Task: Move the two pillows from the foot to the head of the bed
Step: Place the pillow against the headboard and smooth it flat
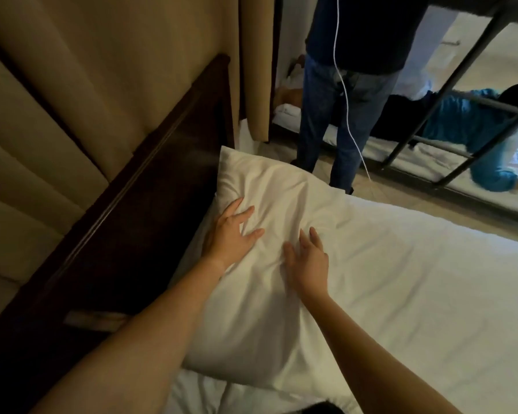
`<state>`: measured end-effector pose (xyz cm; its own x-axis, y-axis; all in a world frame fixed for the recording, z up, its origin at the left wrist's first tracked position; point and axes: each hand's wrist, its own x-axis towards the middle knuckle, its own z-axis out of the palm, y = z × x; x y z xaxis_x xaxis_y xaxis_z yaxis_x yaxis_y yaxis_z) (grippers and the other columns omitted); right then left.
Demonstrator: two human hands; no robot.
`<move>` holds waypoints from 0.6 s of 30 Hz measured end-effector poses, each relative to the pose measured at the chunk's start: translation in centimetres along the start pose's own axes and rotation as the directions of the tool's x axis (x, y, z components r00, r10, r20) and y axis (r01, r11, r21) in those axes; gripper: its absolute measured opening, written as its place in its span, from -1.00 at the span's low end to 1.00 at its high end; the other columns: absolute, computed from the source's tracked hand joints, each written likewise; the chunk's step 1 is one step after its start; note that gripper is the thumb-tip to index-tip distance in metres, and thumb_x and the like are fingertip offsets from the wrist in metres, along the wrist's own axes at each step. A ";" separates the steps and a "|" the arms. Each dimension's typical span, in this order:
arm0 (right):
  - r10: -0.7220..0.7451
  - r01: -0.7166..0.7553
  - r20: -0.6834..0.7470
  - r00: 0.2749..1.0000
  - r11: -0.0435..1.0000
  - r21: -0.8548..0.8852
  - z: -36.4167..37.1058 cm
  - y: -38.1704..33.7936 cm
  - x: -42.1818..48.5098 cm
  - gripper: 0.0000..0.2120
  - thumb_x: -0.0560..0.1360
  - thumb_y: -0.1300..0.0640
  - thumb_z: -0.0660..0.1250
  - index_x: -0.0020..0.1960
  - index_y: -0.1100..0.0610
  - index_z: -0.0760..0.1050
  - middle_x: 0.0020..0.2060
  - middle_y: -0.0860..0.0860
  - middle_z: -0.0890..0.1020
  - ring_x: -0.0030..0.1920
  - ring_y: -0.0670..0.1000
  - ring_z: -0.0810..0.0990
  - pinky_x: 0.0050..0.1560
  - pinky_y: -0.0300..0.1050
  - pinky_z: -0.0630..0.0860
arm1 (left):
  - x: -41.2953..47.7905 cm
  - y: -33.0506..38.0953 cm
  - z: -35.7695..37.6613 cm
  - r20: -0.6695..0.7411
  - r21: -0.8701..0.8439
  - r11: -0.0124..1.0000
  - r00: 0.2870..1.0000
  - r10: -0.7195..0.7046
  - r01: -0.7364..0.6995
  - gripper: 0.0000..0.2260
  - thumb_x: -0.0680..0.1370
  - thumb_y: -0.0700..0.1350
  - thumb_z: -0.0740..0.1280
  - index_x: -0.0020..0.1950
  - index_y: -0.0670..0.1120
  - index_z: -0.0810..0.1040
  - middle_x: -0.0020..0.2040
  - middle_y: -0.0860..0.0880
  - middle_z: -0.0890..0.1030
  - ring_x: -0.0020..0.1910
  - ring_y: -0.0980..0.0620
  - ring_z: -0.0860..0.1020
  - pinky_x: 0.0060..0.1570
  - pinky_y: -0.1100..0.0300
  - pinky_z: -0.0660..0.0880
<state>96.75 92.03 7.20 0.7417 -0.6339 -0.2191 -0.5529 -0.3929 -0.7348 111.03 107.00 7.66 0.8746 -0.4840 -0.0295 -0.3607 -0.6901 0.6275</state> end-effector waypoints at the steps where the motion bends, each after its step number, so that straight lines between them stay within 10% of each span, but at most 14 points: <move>1: -0.007 0.007 0.007 1.000 1.000 -0.003 -0.5 0.7 0.5 -0.44 0.70 -0.12 0.25 0.64 0.03 0.31 0.68 0.05 0.21 0.65 0.08 0.23 0.64 0.21 0.14 | -0.1 0.7 0.6 -0.007 0.000 1.000 1.000 -0.015 0.015 -0.42 0.51 0.19 0.52 0.51 0.08 0.55 0.64 0.12 0.31 0.55 0.01 0.35 0.49 0.16 0.31; 18: -0.136 0.133 0.132 0.982 0.990 0.036 -8.0 5.9 4.7 -0.49 0.70 -0.08 0.26 0.61 0.02 0.37 0.66 0.10 0.26 0.65 0.09 0.22 0.56 0.08 0.18 | -0.8 8.2 5.8 -0.100 0.036 0.991 0.987 -0.126 0.130 -0.41 0.49 0.22 0.52 0.49 0.10 0.56 0.62 0.10 0.35 0.49 -0.08 0.42 0.47 0.01 0.41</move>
<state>93.93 81.37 6.95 0.8537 -0.4810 -0.1995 -0.4355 -0.4496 -0.7799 105.43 98.58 8.32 0.9410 -0.3370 -0.0305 -0.2553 -0.7662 0.5898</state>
